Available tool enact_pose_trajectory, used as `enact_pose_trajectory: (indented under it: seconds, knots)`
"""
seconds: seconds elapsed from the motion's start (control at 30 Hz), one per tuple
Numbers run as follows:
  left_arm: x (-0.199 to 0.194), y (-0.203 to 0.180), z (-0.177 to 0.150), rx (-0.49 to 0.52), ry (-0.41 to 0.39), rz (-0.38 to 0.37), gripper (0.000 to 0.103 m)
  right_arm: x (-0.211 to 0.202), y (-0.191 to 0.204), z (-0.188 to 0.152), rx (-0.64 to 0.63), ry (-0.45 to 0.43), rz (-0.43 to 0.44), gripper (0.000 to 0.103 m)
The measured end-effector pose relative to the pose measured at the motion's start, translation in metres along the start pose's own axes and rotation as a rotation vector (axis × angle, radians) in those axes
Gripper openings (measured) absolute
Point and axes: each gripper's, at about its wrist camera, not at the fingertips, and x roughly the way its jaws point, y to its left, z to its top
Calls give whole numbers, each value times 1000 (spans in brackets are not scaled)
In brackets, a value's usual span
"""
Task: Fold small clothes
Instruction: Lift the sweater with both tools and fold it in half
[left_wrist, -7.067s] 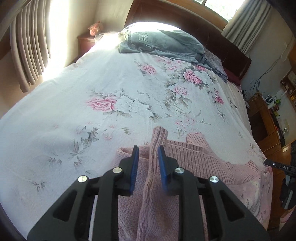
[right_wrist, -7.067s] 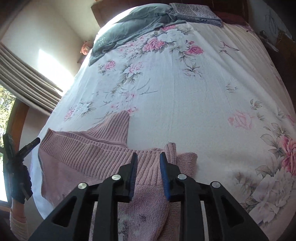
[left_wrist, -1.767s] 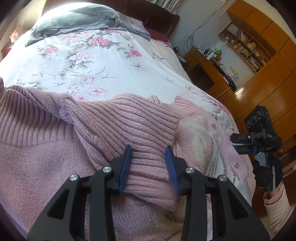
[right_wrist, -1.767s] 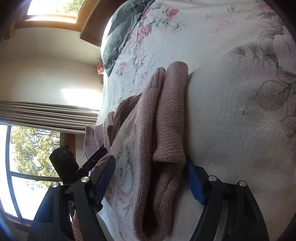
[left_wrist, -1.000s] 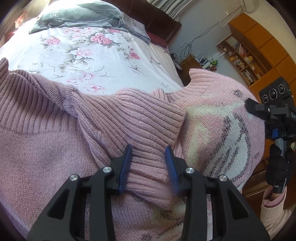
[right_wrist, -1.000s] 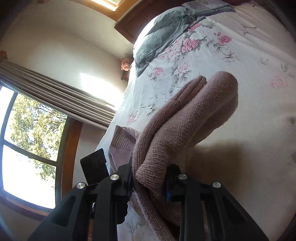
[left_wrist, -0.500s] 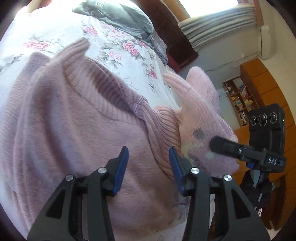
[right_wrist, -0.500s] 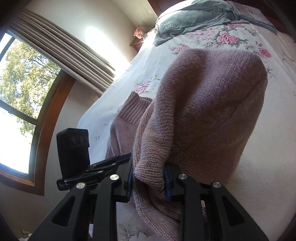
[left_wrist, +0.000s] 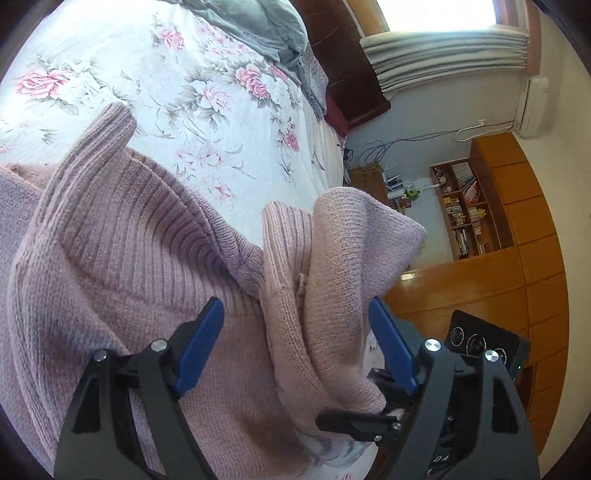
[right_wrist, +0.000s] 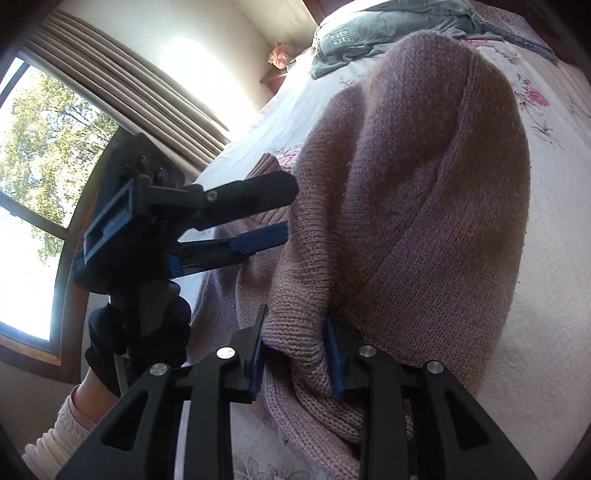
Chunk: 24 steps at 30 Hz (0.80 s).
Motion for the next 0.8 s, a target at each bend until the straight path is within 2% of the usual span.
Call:
enact_pose_trajectory:
  seconds: [0.1, 0.2, 0.23, 0.3, 0.33, 0.4, 0.47, 0.57, 0.63, 0.8]
  knots:
    - [14, -7, 9, 25, 32, -32, 80, 0, 0, 0, 2, -2, 3, 29]
    - [32, -7, 17, 14, 63, -30, 79, -1, 0, -2, -7, -1, 2, 29]
    - [38, -7, 19, 15, 70, -32, 70, -1, 0, -2, -6, -1, 5, 29]
    - [47, -8, 21, 23, 72, -8, 39, -2, -1, 3, -4, -7, 4, 32]
    - [50, -9, 22, 31, 72, 2, 36, -3, -1, 3, -10, -13, 3, 35]
    - [54, -9, 24, 29, 64, -3, 28, -15, -4, 0, -14, -23, 39, 50]
    - [52, -9, 24, 23, 54, -9, 26, -38, -8, -5, -13, -70, 72, 54]
    - [47, -11, 24, 36, 50, 0, 26, -82, -11, -25, -46, -175, 41, 85]
    - [46, -12, 24, 41, 52, 2, 26, -94, -10, -42, -76, -194, -4, 86]
    - [45, -11, 21, 36, 53, 2, 26, -75, -2, -70, -139, -116, -95, 86]
